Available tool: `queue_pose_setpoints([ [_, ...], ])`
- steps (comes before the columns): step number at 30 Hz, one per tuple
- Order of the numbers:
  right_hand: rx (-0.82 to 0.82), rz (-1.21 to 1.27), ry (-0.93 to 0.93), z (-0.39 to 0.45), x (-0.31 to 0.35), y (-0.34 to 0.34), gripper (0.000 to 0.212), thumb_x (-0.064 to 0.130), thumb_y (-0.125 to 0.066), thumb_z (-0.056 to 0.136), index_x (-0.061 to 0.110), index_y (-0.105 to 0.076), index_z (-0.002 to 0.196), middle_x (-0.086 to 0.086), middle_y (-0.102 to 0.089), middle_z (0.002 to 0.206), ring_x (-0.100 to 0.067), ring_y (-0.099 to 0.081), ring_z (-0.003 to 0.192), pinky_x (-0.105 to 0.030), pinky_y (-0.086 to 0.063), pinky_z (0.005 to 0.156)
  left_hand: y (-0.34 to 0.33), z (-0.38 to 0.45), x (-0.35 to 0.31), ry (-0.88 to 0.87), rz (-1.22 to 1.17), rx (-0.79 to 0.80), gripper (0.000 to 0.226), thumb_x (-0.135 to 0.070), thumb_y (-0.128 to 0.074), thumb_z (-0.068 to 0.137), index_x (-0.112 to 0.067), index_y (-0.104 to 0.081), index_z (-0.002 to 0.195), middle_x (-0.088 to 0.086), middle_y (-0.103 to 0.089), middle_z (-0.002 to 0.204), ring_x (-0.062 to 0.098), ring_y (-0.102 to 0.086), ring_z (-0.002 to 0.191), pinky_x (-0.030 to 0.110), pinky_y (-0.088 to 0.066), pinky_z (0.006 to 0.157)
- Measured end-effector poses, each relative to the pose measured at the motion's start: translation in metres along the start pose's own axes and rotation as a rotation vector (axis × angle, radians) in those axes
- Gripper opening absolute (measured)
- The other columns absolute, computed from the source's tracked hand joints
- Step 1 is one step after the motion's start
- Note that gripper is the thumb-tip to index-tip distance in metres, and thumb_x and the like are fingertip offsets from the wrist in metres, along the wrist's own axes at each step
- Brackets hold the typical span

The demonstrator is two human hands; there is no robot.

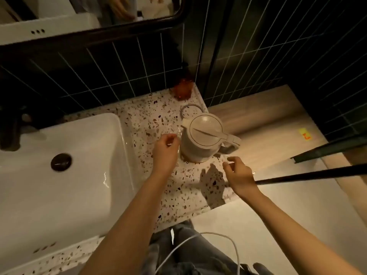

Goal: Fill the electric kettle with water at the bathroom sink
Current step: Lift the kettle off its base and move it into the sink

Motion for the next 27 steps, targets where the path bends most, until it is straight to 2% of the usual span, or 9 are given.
queue_pose_setpoints([
  [4,-0.102,0.094,-0.064,0.013,-0.012,0.022,0.068,0.03,-0.063,0.088,0.004,-0.032,0.143,-0.02,-0.06,0.128,-0.037,-0.057,0.117,-0.04,-0.044,0.091,-0.032,0.01,0.005,0.112,-0.033,0.163,0.047,-0.04,-0.051,0.096,-0.018,-0.048,0.137,0.0,-0.052,0.133,0.011,-0.049,0.114,0.023,-0.039,0.084],
  [6,-0.148,0.109,-0.044,0.02,-0.009,0.031,0.07,0.024,-0.066,0.086,0.005,-0.032,0.143,-0.02,-0.054,0.135,-0.037,-0.053,0.122,-0.039,-0.043,0.094,-0.047,0.012,0.007,0.142,-0.054,0.244,0.052,-0.039,-0.048,0.097,-0.016,-0.041,0.144,0.001,-0.045,0.145,0.015,-0.043,0.127,0.025,-0.034,0.091],
  [8,-0.178,0.07,0.029,0.026,0.005,0.039,0.062,0.018,-0.067,0.084,0.006,-0.04,0.139,-0.017,-0.051,0.137,-0.033,-0.051,0.122,-0.032,-0.041,0.092,-0.055,0.016,0.007,0.158,-0.1,0.292,0.053,-0.038,-0.047,0.098,-0.017,-0.038,0.146,0.0,-0.041,0.149,0.017,-0.038,0.135,0.026,-0.032,0.094],
  [10,-0.177,0.014,0.097,0.036,0.016,0.042,0.05,0.014,-0.067,0.084,0.007,-0.051,0.13,-0.015,-0.055,0.13,-0.029,-0.052,0.117,-0.025,-0.038,0.087,-0.059,0.022,0.01,0.171,-0.127,0.305,0.054,-0.039,-0.048,0.098,-0.018,-0.038,0.146,-0.001,-0.042,0.148,0.017,-0.037,0.136,0.027,-0.032,0.096],
  [13,-0.151,-0.065,0.125,0.053,0.021,0.042,0.034,0.011,-0.064,0.082,0.007,-0.06,0.115,-0.016,-0.063,0.115,-0.029,-0.057,0.104,-0.026,-0.037,0.078,-0.064,0.028,0.014,0.195,-0.159,0.323,0.053,-0.041,-0.051,0.095,-0.022,-0.042,0.144,-0.004,-0.046,0.145,0.015,-0.041,0.133,0.029,-0.034,0.098],
  [18,-0.108,-0.122,0.125,0.068,0.022,0.04,0.027,0.009,-0.061,0.083,0.002,-0.062,0.109,-0.017,-0.067,0.1,-0.034,-0.059,0.094,-0.029,-0.037,0.071,-0.069,0.029,0.013,0.181,-0.201,0.333,0.043,-0.033,-0.054,0.096,-0.027,-0.047,0.138,-0.015,-0.051,0.124,0.006,-0.046,0.114,0.027,-0.035,0.093],
  [20,-0.101,-0.124,0.13,0.07,0.023,0.04,0.021,0.01,-0.061,0.083,0.001,-0.061,0.103,-0.018,-0.067,0.096,-0.035,-0.059,0.089,-0.031,-0.037,0.068,-0.071,0.028,0.015,0.211,-0.235,0.343,0.038,-0.034,-0.055,0.095,-0.031,-0.051,0.133,-0.018,-0.053,0.123,0.006,-0.048,0.115,0.029,-0.036,0.094],
  [23,-0.073,-0.138,0.134,0.071,0.022,0.038,0.015,0.009,-0.06,0.084,0.0,-0.058,0.095,-0.017,-0.063,0.089,-0.033,-0.055,0.082,-0.032,-0.034,0.062,-0.076,0.027,0.018,0.263,-0.336,0.355,0.026,-0.031,-0.058,0.092,-0.039,-0.058,0.118,-0.013,-0.059,0.127,0.012,-0.05,0.123,0.033,-0.041,0.095],
  [27,-0.09,-0.084,0.153,0.068,0.021,0.043,0.012,0.012,-0.063,0.084,0.005,-0.06,0.094,-0.011,-0.063,0.085,-0.029,-0.056,0.079,-0.03,-0.033,0.058,-0.082,0.029,0.013,0.225,-0.367,0.35,0.044,-0.022,-0.063,0.089,-0.034,-0.053,0.13,-0.009,-0.059,0.132,0.012,-0.051,0.122,0.036,-0.04,0.105],
])
Point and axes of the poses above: each hand's wrist, its own z-axis towards the middle knuckle, its own y-axis out of the back of the hand, x = y × z, the point moved 9 cm from there along z, towards the middle knuckle
